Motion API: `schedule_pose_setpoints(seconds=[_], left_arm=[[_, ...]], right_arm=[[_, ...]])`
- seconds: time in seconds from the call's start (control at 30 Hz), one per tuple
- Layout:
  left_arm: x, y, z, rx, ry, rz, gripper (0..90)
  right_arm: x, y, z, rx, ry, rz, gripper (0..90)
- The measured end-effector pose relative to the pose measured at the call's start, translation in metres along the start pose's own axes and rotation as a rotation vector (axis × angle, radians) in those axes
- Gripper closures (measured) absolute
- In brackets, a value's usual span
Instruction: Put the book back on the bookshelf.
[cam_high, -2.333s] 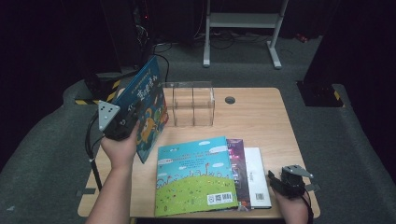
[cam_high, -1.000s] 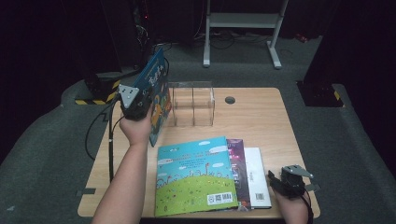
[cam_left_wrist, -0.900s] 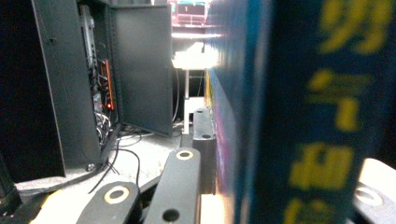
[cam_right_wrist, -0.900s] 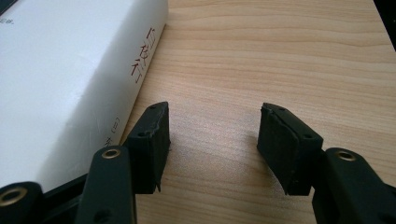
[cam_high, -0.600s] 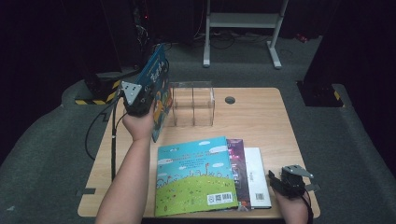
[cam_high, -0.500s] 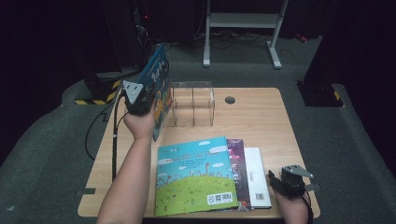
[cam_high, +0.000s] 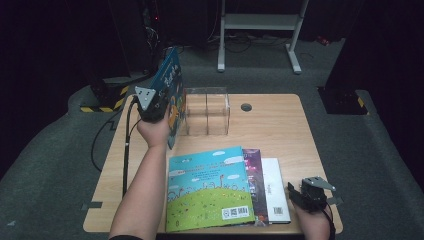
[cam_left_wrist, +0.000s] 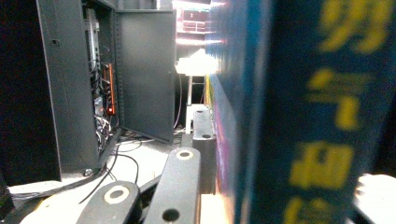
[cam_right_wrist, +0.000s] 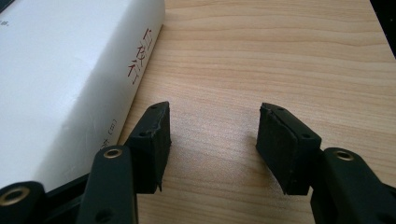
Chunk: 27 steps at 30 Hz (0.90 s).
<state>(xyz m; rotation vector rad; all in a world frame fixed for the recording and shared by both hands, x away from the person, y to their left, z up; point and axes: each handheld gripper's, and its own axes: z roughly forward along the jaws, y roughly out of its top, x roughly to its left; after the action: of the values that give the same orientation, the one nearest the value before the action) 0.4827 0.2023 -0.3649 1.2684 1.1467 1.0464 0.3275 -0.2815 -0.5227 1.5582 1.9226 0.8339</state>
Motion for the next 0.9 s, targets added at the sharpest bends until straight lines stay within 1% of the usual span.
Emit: schedule_pose_setpoints(seconds=[0.03,0.13,0.4,0.5,0.53,0.63,0.8,0.9], left_arm=[[0.000,-0.001,0.000,-0.006,0.001,0.000,83.0],[0.002,-0.005,0.001,-0.001,0.004,-0.001,83.0],[0.003,-0.014,0.002,-0.006,0.009,-0.012,83.0],[0.003,-0.017,0.002,-0.009,0.009,-0.016,83.0],[0.004,-0.019,0.002,-0.012,0.009,-0.015,83.0],[0.004,-0.022,0.002,-0.011,0.017,-0.017,83.0],[0.006,-0.025,0.001,-0.022,0.020,-0.027,82.8],[0.007,-0.026,0.000,-0.025,0.018,-0.031,82.6]], right_arm=[[0.000,0.000,0.000,0.000,-0.001,0.001,44.4],[0.000,0.000,0.000,0.001,-0.001,0.003,44.4],[0.000,0.000,0.000,0.000,-0.001,0.000,44.5],[0.001,-0.001,-0.001,0.003,-0.001,0.007,44.5],[0.000,-0.001,-0.001,0.002,0.000,0.001,44.5],[0.001,-0.001,-0.001,0.002,-0.001,0.003,44.5],[0.000,-0.001,-0.001,0.000,-0.002,-0.002,44.6],[0.001,-0.001,-0.001,0.002,-0.001,0.003,44.6]])
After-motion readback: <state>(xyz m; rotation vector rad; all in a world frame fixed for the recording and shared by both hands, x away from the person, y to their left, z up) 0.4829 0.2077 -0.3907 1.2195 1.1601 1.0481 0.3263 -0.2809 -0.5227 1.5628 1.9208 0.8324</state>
